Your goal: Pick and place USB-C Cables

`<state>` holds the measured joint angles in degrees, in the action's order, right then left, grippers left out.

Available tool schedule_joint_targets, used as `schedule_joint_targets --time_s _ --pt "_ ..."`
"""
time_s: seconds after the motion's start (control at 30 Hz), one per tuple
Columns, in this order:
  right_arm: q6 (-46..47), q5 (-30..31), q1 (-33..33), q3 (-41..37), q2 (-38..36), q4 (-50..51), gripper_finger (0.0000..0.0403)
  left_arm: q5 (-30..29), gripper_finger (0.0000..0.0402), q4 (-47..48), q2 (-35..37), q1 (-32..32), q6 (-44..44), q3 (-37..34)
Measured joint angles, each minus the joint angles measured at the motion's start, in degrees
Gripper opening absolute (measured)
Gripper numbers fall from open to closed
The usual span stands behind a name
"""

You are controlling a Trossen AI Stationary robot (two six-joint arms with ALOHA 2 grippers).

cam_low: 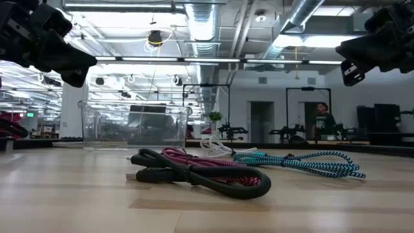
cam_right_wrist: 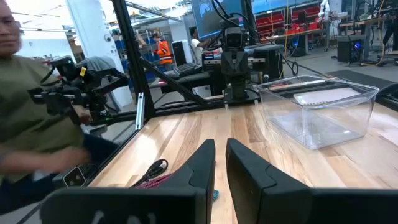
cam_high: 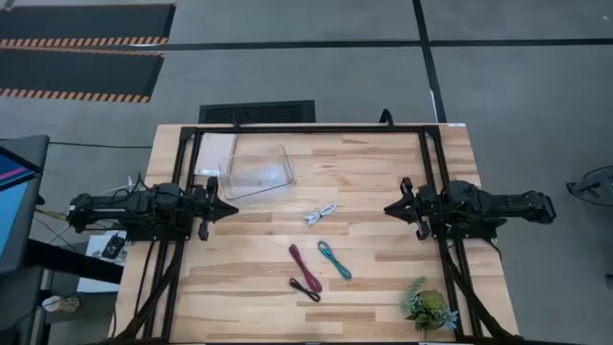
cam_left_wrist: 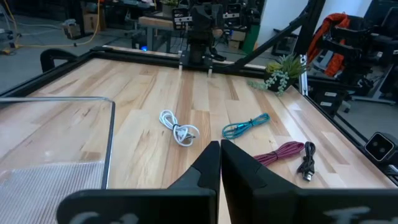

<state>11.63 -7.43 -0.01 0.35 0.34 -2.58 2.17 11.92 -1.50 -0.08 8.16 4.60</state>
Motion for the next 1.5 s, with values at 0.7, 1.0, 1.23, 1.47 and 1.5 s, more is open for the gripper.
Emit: schedule_joint_targets --time_s 0.7,1.0,1.23,1.47,1.5 --pt "-26.41 1.43 -0.5 0.01 0.0 0.6 0.0068 0.04 0.0 -1.3 0.01 0.0 0.38 -0.16" --pt "-27.49 1.33 -0.5 0.0 0.02 -1.3 0.0068 -0.88 0.0 -9.98 -0.02 0.0 12.42 -0.37" --pt "-4.5 1.27 -0.04 -0.01 -0.06 -13.84 0.0068 -1.7 0.0 -22.95 0.0 0.0 16.53 -0.22" --pt "2.31 1.29 -0.04 0.13 -0.05 -20.88 0.0068 -4.72 0.0 -29.56 0.0 0.02 26.13 -0.18" --pt "2.33 1.29 -0.04 0.31 -0.09 -20.88 0.0068 -4.59 0.0 -30.7 0.0 0.02 27.15 -0.12"
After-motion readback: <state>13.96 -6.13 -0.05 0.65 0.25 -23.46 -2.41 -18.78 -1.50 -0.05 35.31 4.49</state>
